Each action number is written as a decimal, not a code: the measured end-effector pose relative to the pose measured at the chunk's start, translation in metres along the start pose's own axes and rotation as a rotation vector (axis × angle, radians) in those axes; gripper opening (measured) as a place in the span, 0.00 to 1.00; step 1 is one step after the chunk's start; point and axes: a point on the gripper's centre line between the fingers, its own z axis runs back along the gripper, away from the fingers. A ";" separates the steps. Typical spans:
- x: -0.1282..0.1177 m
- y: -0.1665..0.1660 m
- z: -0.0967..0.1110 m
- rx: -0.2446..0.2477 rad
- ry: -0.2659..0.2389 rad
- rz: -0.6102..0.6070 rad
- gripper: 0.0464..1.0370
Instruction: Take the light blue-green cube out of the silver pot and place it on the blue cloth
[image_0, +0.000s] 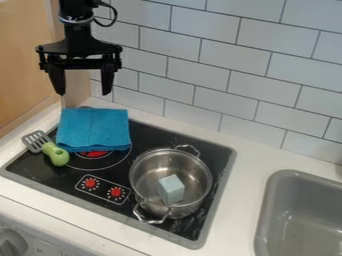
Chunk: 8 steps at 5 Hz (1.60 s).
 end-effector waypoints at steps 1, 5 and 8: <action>-0.013 0.004 -0.013 0.018 0.055 -0.002 0.96; -0.048 -0.061 0.014 0.033 0.037 -0.130 0.96; -0.091 -0.080 0.016 -0.005 0.052 -0.171 0.96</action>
